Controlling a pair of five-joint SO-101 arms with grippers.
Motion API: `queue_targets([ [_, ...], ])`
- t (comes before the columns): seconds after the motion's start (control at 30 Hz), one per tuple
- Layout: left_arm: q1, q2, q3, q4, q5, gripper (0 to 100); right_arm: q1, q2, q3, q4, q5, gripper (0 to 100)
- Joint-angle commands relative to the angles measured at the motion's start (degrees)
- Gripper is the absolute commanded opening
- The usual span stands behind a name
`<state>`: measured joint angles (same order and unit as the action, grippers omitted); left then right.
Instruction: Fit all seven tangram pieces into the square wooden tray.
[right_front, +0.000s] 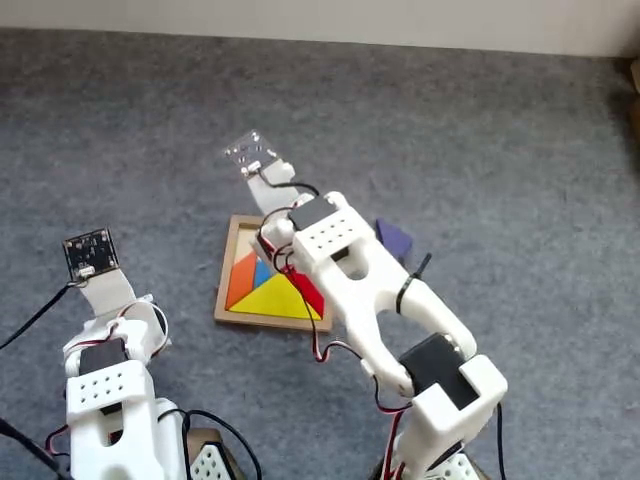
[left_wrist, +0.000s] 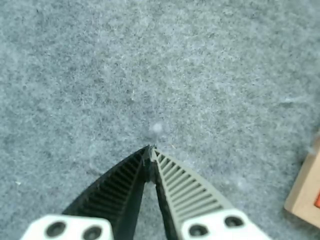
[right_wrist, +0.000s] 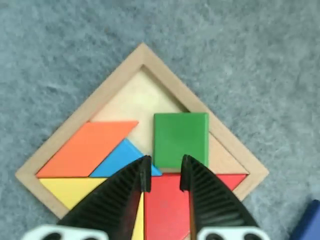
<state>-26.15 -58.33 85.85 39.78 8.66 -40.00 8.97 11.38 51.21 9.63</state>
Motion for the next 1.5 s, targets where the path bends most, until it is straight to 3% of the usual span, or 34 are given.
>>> queue_targets([
  [0.0,1.2,-0.8,-1.7,-0.9,-0.6,1,-0.6,-4.0,0.1,-1.2,0.4,10.8],
  [0.3,1.3,-0.8,-1.7,-0.9,-0.6,1,-3.9,0.6,0.0,2.9,0.4,11.3],
  [0.53,1.3,-0.8,-1.7,-0.9,-0.6,1,-4.0,8.7,-12.9,11.7,0.4,11.4],
  [0.87,1.3,-0.8,-1.7,-0.9,-0.6,1,-3.6,21.3,-24.0,12.3,0.4,11.3],
  [1.1,1.3,-0.8,-1.7,-0.9,-0.6,1,-0.5,21.4,-28.1,15.3,0.4,11.0],
  [1.47,1.3,-0.8,-1.7,-0.9,-0.6,1,-3.7,16.1,-31.0,22.5,-4.0,11.2],
])
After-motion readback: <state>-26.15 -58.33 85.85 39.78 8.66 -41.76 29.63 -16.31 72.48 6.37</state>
